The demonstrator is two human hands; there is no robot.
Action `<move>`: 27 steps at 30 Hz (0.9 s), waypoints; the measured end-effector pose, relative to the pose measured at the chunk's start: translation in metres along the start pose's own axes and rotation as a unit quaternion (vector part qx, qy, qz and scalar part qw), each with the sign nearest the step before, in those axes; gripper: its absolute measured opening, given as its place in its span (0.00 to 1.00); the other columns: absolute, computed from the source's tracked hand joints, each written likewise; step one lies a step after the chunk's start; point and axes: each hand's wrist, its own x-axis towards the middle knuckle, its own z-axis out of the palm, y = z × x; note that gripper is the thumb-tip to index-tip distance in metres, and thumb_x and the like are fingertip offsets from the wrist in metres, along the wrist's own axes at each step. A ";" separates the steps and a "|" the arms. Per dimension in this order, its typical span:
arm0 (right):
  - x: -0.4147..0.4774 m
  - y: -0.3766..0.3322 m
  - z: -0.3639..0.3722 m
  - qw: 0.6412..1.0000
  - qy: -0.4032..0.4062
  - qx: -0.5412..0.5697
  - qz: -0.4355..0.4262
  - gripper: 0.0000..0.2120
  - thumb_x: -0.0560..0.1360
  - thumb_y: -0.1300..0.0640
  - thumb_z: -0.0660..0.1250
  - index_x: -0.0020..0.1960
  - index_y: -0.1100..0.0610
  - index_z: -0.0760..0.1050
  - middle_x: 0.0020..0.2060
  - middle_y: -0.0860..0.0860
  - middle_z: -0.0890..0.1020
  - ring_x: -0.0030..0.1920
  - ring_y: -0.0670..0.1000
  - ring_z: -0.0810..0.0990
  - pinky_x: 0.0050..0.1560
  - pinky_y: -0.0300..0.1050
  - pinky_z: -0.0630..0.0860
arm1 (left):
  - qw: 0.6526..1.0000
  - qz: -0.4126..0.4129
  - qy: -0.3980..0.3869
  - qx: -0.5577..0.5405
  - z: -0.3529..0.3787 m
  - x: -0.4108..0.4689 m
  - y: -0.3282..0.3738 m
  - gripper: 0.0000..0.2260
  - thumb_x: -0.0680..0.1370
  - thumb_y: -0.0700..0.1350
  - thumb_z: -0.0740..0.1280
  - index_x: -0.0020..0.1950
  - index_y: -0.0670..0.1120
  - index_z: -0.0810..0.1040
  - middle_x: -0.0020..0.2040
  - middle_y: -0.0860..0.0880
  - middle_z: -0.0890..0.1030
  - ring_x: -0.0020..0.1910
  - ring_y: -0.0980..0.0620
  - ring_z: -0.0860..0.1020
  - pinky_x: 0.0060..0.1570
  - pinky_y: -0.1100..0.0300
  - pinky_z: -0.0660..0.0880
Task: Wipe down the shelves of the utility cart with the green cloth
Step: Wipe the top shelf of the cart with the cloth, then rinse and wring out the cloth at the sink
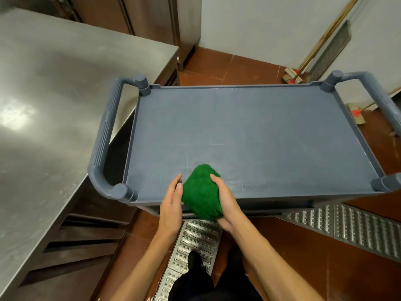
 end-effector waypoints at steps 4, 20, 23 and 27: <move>-0.017 -0.012 0.001 0.998 -0.059 0.026 0.029 0.23 0.78 0.42 0.63 0.62 0.57 0.79 0.54 0.60 0.85 0.51 0.59 0.85 0.44 0.50 0.81 | 0.990 -0.022 0.011 -0.136 0.019 -0.010 0.028 0.25 0.79 0.61 0.58 0.75 0.56 0.67 0.74 0.49 0.71 0.71 0.55 0.72 0.73 0.48 0.67; -0.083 0.018 0.054 0.941 -0.085 -0.288 -0.157 0.29 0.65 0.38 0.72 0.62 0.49 0.71 0.55 0.50 0.79 0.53 0.50 0.82 0.57 0.54 0.80 | 0.916 0.003 0.230 -0.329 -0.004 -0.107 0.073 0.16 0.73 0.43 0.73 0.60 0.46 0.80 0.53 0.42 0.86 0.52 0.45 0.85 0.46 0.58 0.81; -0.107 0.046 0.083 0.945 -0.174 -0.250 -0.118 0.25 0.67 0.40 0.73 0.62 0.44 0.73 0.55 0.49 0.82 0.52 0.48 0.83 0.54 0.51 0.82 | 0.880 0.004 0.311 -0.359 -0.040 -0.135 0.072 0.18 0.70 0.45 0.73 0.58 0.43 0.80 0.56 0.38 0.83 0.57 0.38 0.82 0.56 0.44 0.81; -0.145 0.094 0.122 0.904 -0.309 -0.271 -0.119 0.22 0.68 0.40 0.70 0.61 0.40 0.76 0.57 0.46 0.82 0.56 0.46 0.82 0.59 0.52 0.80 | 0.805 -0.003 0.402 -0.437 -0.095 -0.184 0.066 0.26 0.67 0.48 0.73 0.63 0.39 0.77 0.63 0.34 0.79 0.63 0.34 0.78 0.64 0.33 0.72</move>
